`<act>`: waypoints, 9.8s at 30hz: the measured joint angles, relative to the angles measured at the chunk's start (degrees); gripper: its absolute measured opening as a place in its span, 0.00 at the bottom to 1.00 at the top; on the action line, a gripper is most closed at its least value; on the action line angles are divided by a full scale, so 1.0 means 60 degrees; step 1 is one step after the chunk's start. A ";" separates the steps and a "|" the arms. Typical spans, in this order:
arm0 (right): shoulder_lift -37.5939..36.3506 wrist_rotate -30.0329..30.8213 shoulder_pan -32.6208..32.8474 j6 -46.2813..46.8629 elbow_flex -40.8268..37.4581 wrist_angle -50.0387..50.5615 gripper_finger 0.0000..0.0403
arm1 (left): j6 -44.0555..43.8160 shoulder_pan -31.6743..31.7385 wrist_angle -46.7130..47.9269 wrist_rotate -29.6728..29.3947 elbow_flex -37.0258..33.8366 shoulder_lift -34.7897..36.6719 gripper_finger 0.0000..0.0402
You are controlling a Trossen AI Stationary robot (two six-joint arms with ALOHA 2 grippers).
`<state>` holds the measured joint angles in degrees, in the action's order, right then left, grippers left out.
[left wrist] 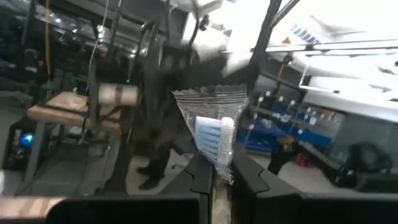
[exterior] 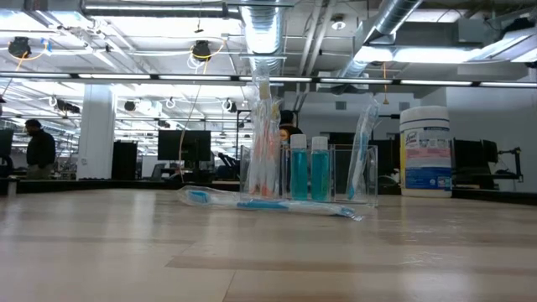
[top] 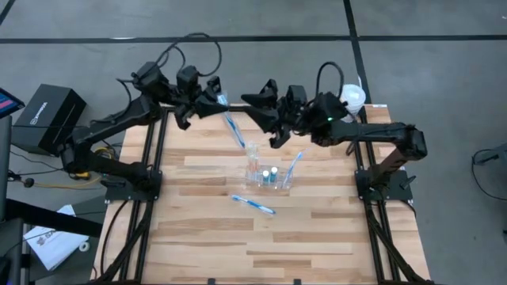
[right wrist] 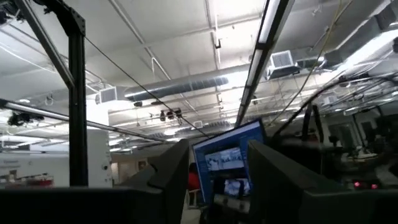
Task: Pick & Place toothbrushing station
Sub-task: Put the left blue toothbrush into the transparent organizer, then put the blue toothbrush into the transparent organizer
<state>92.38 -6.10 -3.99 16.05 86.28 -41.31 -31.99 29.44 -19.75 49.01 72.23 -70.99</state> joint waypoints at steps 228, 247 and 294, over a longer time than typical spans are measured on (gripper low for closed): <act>-0.4255 0.1594 0.1476 -0.1813 0.0000 0.5947 0.33 | 0.5227 -0.5455 0.3668 -0.7790 -0.5628 -0.3335 0.42; -0.4255 0.1590 0.1476 -0.1813 0.0000 0.5890 0.33 | 0.5548 -0.5834 0.3683 -0.7369 -0.5628 -0.3324 0.26; -0.3506 0.1754 0.1475 -0.1925 0.0957 0.6670 0.33 | 0.3441 -0.5838 0.4236 -0.7508 -0.4206 0.0376 0.00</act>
<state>71.34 4.43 4.86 4.50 92.02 -1.29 -11.34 -5.59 5.67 3.97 46.99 -68.73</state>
